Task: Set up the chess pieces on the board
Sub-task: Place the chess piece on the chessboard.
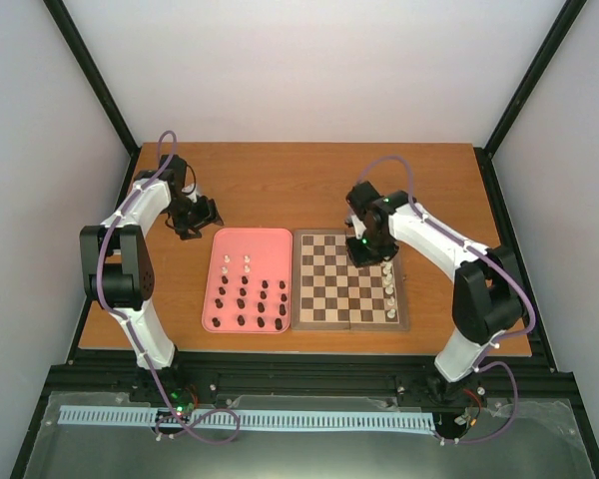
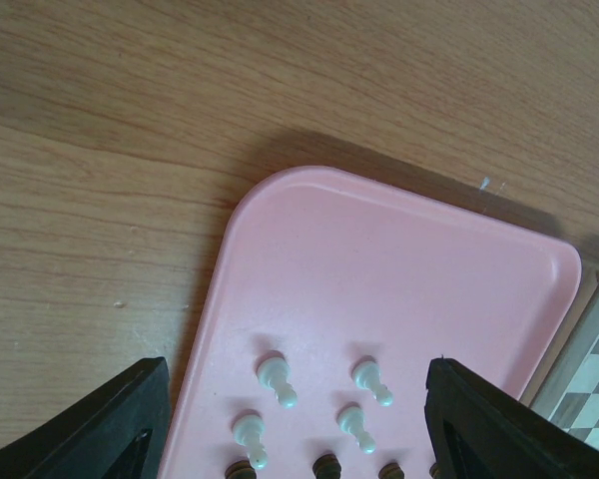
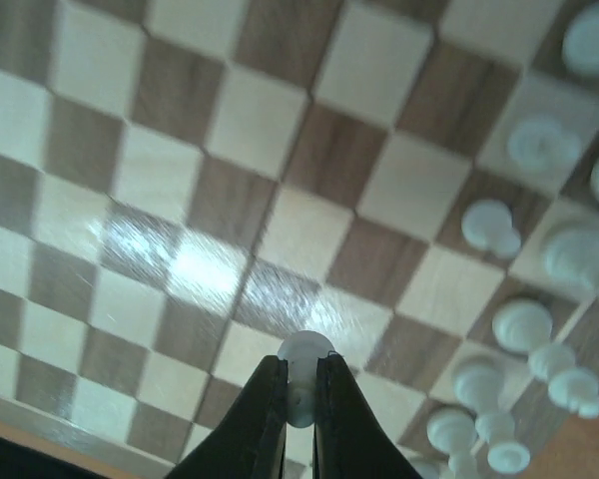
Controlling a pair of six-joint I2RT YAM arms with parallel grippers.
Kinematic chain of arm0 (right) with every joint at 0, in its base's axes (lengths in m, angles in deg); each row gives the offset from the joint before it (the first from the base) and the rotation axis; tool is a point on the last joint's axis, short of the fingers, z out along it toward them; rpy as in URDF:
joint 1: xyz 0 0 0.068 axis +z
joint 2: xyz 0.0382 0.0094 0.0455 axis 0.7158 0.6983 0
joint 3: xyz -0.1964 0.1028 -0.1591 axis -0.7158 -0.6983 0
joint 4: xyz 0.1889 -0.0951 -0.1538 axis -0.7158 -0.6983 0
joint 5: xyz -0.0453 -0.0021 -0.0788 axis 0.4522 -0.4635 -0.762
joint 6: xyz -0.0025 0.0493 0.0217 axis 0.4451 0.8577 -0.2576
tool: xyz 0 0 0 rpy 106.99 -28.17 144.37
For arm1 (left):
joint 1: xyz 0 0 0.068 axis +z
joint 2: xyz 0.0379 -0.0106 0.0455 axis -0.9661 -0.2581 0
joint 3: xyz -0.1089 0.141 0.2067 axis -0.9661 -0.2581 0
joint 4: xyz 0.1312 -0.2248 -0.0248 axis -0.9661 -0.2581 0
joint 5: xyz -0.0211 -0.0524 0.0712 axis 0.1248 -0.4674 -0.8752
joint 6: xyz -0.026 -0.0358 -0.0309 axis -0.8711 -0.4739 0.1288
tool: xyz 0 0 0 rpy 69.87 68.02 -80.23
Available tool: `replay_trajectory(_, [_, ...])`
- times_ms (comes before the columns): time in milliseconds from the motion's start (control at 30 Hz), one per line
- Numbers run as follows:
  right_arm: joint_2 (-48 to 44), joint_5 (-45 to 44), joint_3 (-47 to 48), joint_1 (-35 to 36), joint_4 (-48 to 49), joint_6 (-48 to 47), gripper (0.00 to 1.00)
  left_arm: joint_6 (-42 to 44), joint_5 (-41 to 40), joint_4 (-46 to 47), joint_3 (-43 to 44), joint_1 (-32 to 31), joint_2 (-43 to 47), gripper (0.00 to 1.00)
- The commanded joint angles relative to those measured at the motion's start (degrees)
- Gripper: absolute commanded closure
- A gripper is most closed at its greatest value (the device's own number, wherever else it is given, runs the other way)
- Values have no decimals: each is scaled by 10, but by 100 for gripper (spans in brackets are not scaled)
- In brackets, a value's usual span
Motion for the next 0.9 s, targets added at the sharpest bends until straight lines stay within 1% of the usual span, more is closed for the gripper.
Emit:
replay_trajectory(0, [-36,10,-57,-17,29,13,97,6,3,0,7,-1,9,21])
replay_trajectory(233, [-32,-15,-98,-41,53,16,97,7,1,-1,8,-2,6,21])
replay_trajectory(400, [-12,-36,-87,-58,48,16,97,7,0,-2,9,-2,4,21])
replay_trajectory(867, [19,-21,-80,-80,53,7,95,9,0,-3,12,-2,0,21])
